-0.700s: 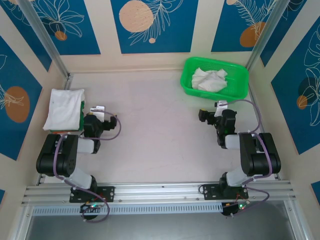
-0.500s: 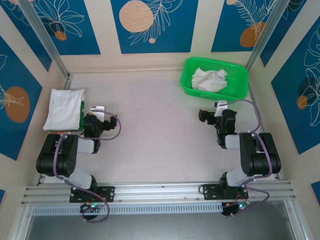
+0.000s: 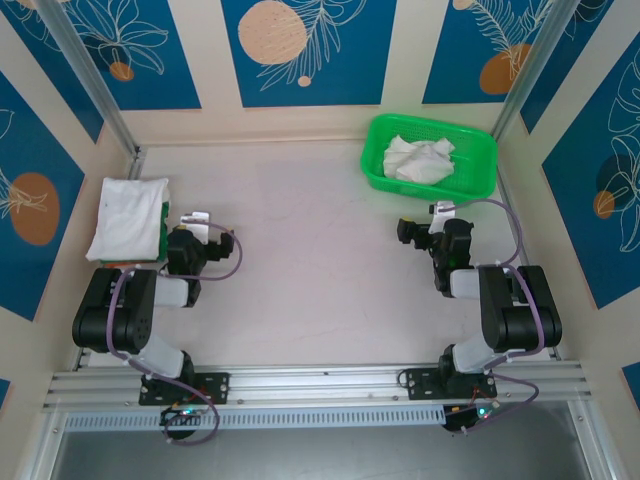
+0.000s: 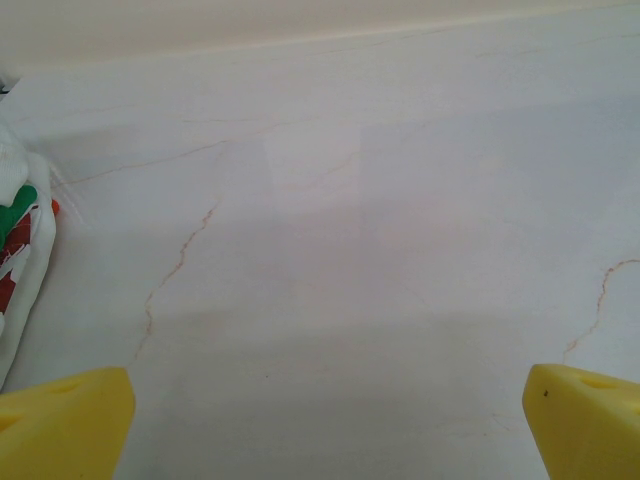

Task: Fold and stack the t-shirts

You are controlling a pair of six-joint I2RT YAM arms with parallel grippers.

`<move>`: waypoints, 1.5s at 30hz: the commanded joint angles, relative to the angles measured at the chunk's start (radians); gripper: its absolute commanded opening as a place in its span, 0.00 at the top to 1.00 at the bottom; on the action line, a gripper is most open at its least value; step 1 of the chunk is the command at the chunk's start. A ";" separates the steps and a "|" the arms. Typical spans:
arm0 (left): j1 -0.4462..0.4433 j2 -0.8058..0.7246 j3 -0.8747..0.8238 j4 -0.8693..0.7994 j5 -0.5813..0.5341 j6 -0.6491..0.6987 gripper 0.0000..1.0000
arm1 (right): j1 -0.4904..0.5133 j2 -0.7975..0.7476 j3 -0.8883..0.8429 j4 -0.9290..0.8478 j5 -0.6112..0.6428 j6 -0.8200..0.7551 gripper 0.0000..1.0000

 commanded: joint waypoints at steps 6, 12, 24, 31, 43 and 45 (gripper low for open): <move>-0.012 -0.068 -0.036 0.045 0.047 0.041 0.00 | 0.013 -0.139 0.008 -0.132 -0.020 -0.035 0.01; -0.086 -0.294 -0.032 -0.149 0.019 0.120 0.00 | 0.062 -0.310 0.098 -0.413 -0.048 -0.031 0.01; -0.307 -0.329 0.116 -0.333 0.093 0.220 0.00 | 0.083 0.032 0.582 -0.954 -0.036 0.100 0.01; -0.337 -0.292 0.117 -0.328 0.097 0.221 0.00 | 0.029 0.207 0.769 -1.114 -0.073 0.073 0.01; -0.339 -0.288 0.121 -0.362 0.089 0.224 0.00 | -0.081 0.429 1.023 -1.216 -0.024 0.039 0.01; -0.339 -0.284 0.121 -0.364 0.087 0.219 0.00 | -0.096 0.462 1.061 -1.230 -0.009 0.026 0.01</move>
